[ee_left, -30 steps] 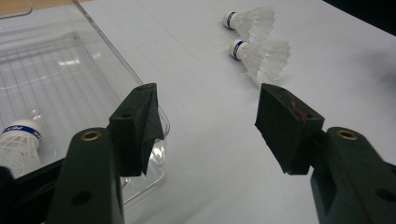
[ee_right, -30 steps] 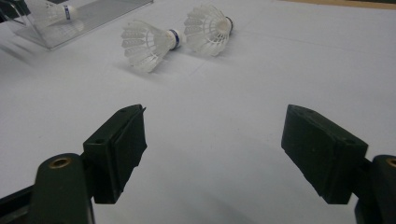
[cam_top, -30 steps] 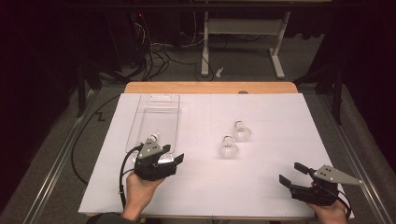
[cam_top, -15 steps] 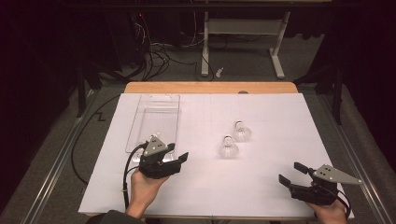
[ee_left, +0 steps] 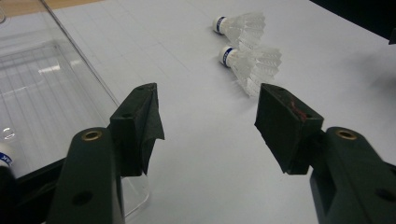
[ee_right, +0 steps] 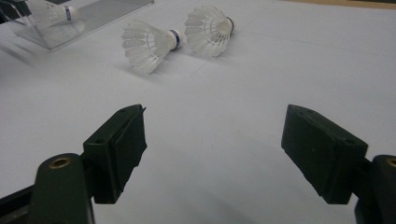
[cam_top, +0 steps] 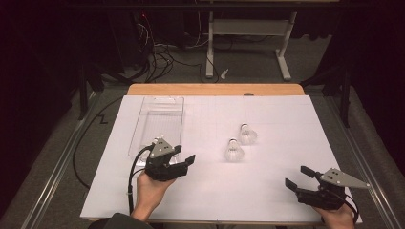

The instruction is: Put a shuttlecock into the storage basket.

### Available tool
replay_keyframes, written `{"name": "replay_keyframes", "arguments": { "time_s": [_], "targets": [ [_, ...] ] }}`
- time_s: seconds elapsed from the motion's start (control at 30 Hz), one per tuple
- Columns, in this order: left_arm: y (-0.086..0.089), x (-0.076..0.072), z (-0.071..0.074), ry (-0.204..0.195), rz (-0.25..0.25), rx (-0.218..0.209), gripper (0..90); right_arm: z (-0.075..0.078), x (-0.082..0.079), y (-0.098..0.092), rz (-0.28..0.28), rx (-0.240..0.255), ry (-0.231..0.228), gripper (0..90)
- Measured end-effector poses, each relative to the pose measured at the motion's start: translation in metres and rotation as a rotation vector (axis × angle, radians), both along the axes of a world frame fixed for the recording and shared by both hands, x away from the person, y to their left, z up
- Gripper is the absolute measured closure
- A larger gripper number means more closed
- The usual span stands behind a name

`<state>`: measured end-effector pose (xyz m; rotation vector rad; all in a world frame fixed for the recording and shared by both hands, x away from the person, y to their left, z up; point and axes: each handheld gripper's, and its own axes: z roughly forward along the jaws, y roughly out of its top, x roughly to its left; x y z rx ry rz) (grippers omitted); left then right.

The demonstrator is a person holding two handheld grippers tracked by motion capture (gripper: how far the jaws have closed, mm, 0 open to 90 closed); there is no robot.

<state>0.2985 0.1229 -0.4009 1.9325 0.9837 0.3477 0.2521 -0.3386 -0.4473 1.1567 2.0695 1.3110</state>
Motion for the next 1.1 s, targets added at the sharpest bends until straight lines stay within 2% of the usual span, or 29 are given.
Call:
{"name": "replay_keyframes", "arguments": {
  "time_s": [0.7,1.1],
  "targets": [
    [-0.014,0.008,0.0,0.005,-0.021,-0.018,40.3,0.0,0.0,0.0,0.001,0.001,-0.001,22.2],
    [-0.021,0.013,0.0,0.002,-0.031,-0.015,40.8,0.0,0.0,0.0,0.001,0.001,-0.002,22.2]
  ]
}}
